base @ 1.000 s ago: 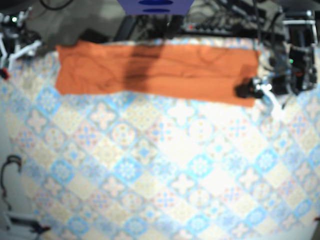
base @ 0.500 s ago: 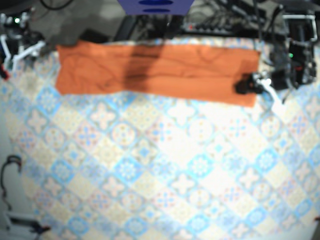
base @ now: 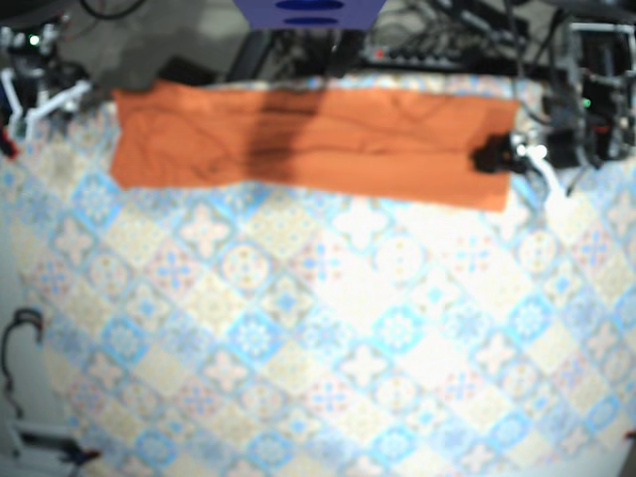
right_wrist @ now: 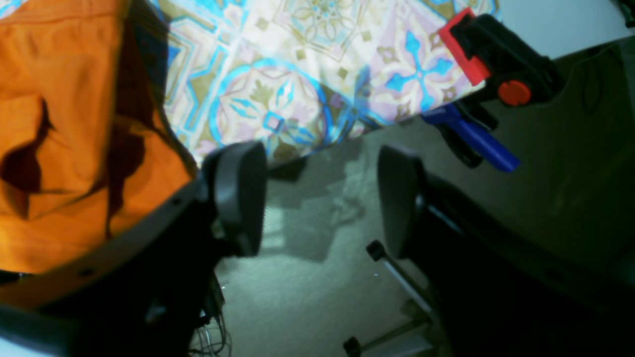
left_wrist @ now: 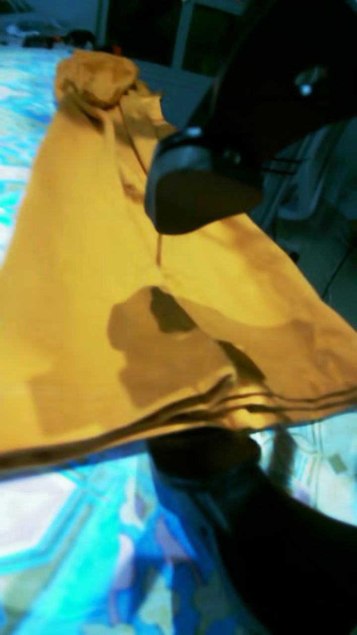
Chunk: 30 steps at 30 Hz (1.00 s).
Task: Fold the T-shirt properly
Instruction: 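Close the left gripper on the end of the orange strip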
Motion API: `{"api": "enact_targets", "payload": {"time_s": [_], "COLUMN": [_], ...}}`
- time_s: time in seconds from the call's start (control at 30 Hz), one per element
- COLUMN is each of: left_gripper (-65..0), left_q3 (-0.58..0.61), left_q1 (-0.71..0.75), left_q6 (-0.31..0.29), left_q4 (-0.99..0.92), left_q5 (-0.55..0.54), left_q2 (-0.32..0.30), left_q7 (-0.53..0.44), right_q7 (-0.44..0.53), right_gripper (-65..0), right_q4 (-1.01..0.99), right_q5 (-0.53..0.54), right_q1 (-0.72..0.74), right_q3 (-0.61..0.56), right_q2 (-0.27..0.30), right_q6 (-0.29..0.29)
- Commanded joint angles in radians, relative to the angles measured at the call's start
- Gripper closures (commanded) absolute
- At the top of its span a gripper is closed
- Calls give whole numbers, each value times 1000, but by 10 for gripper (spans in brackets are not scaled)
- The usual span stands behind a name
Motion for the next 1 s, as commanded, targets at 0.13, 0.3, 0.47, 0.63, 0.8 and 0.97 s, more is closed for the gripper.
{"api": "enact_targets", "payload": {"time_s": [0.13, 0.3, 0.47, 0.63, 0.8, 0.97], "left_gripper": [-622, -581, -389, -170, 0, 0], "left_q3": [6, 6, 6, 6, 6, 6], "left_q1": [18, 16, 15, 15, 15, 13], "left_q6": [35, 35, 35, 37, 37, 35], "left_q4": [-6, -6, -6, -6, -6, -5], "left_q5": [101, 101, 101, 107, 106, 103], "left_q2": [-31, -28, -23, -16, -11, 6], "left_q7": [62, 60, 59, 30, 30, 27], "right_q7": [17, 17, 17, 17, 17, 17], "right_gripper": [-349, -348, -346, -346, -346, -346], "right_q4": [16, 15, 15, 15, 15, 13], "right_q5": [1, 1, 1, 2, 2, 2], "right_q1": [-9, -9, -9, -9, -9, -9], "right_q3": [6, 6, 6, 6, 6, 6], "right_q2": [12, 12, 12, 12, 12, 12], "right_q6": [-5, -5, -5, -5, -3, -3]}}
